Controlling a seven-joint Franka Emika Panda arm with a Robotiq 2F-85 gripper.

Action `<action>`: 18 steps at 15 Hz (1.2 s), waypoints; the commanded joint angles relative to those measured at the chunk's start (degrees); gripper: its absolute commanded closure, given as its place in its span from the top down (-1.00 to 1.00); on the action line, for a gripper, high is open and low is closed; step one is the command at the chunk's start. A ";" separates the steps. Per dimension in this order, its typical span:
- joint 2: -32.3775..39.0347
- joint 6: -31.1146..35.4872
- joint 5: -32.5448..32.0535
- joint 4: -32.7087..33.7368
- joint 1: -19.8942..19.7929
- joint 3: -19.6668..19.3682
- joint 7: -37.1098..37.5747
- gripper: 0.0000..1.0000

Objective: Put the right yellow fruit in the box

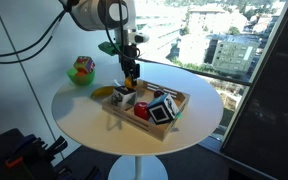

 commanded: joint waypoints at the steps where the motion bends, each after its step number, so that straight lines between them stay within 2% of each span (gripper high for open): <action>1: 1.77 -0.74 0.29 2.71 0.17 -0.63 2.51 -0.13; 5: 2.59 -1.26 0.12 3.75 0.36 -0.92 3.83 -0.13; 6: 2.77 -1.24 0.09 3.87 0.43 -0.96 4.13 0.84; 7: 2.87 -1.25 0.05 3.90 0.50 -0.98 4.37 0.86; 8: 2.92 -1.22 0.05 3.86 0.56 -0.96 4.49 0.98; 13: 2.61 -1.83 0.42 3.32 0.76 -0.60 3.59 1.00; 18: 1.24 -8.03 1.97 2.44 0.80 0.96 -0.34 1.00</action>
